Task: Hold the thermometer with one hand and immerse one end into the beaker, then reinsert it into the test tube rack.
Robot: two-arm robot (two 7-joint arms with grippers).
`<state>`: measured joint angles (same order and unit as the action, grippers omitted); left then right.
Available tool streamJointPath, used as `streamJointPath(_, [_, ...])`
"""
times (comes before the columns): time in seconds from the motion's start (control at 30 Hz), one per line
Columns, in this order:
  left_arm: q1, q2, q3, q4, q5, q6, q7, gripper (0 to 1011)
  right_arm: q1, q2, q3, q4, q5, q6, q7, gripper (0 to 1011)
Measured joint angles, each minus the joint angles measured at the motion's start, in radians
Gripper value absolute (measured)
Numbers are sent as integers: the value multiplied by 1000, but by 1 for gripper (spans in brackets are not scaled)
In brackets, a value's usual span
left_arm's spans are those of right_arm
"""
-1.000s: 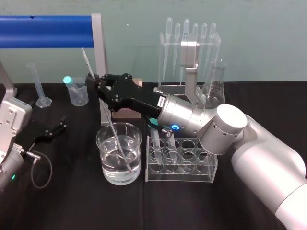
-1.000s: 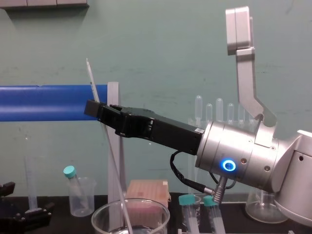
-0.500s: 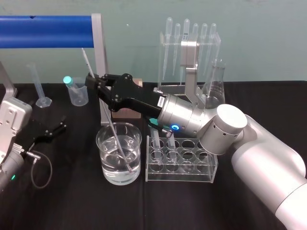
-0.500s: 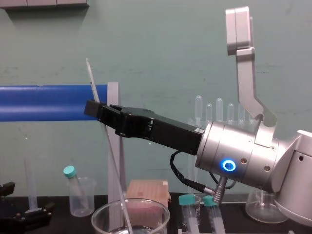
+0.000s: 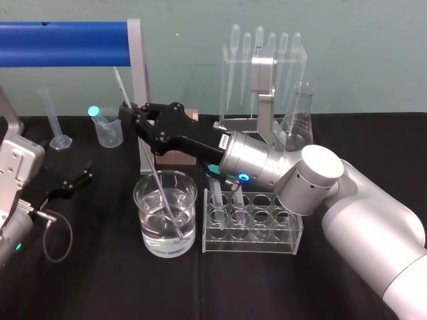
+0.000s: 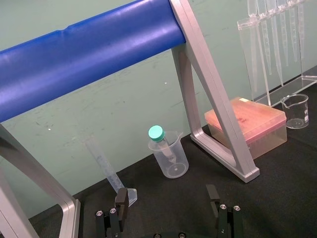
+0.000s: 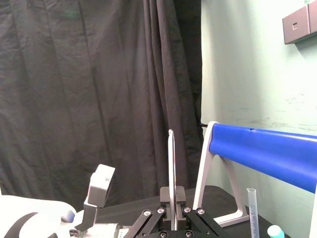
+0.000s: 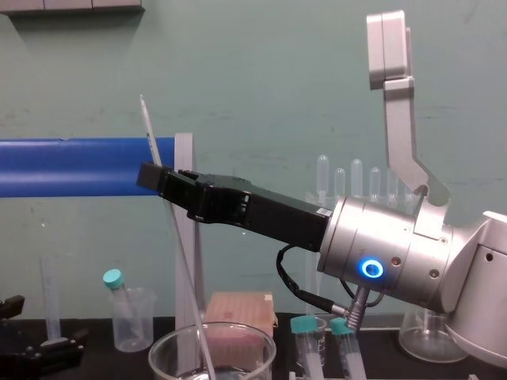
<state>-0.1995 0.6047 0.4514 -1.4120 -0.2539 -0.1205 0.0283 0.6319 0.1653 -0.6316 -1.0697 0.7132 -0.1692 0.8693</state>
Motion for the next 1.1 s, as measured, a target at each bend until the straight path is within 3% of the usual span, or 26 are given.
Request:
streamJointPath(0.4, [0, 0, 0, 0, 0, 0, 0, 1008, 1, -6, 12, -2, 17, -24, 32, 57])
streamJointPath(0.9, [0, 0, 0, 0, 0, 0, 0, 1008, -15, 23, 46, -120, 41, -64, 22, 57])
streamJointPath(1.1, [0, 0, 0, 0, 0, 0, 0, 1008, -21, 27, 71, -161, 84, -80, 32, 57])
